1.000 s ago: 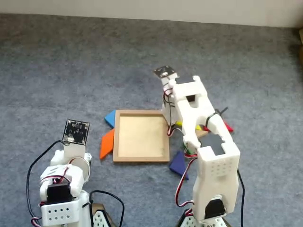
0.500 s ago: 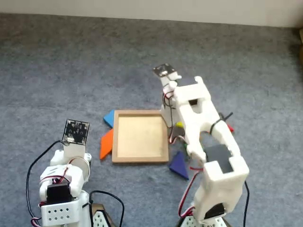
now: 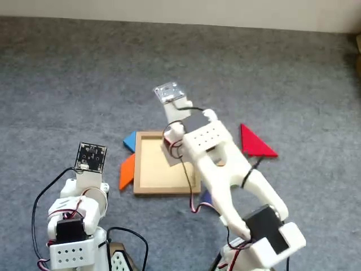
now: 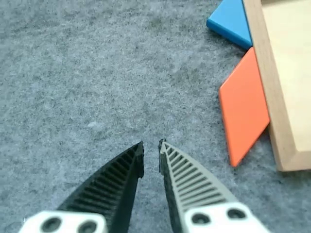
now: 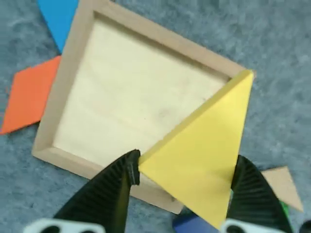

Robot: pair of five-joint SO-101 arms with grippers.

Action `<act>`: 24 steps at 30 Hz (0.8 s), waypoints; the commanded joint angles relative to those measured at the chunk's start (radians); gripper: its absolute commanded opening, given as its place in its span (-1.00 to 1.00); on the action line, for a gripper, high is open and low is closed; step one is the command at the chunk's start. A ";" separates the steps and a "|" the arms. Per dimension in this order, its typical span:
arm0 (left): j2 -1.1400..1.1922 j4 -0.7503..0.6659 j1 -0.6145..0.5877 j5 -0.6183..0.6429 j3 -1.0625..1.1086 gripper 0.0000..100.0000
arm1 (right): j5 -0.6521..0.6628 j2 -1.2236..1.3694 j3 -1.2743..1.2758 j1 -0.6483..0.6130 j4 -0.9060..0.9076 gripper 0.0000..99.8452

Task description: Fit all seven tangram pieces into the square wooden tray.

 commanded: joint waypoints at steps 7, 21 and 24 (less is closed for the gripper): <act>-0.036 -0.018 -0.010 0.000 0.021 -0.85 | -0.379 0.220 -0.159 -0.077 -0.024 -0.54; -0.036 -0.018 -0.012 0.000 0.021 -0.85 | -0.463 0.272 -0.222 -0.059 0.001 -0.40; -0.036 -0.018 -0.012 0.000 0.021 -0.85 | -0.437 0.271 -0.222 -0.044 0.012 -0.38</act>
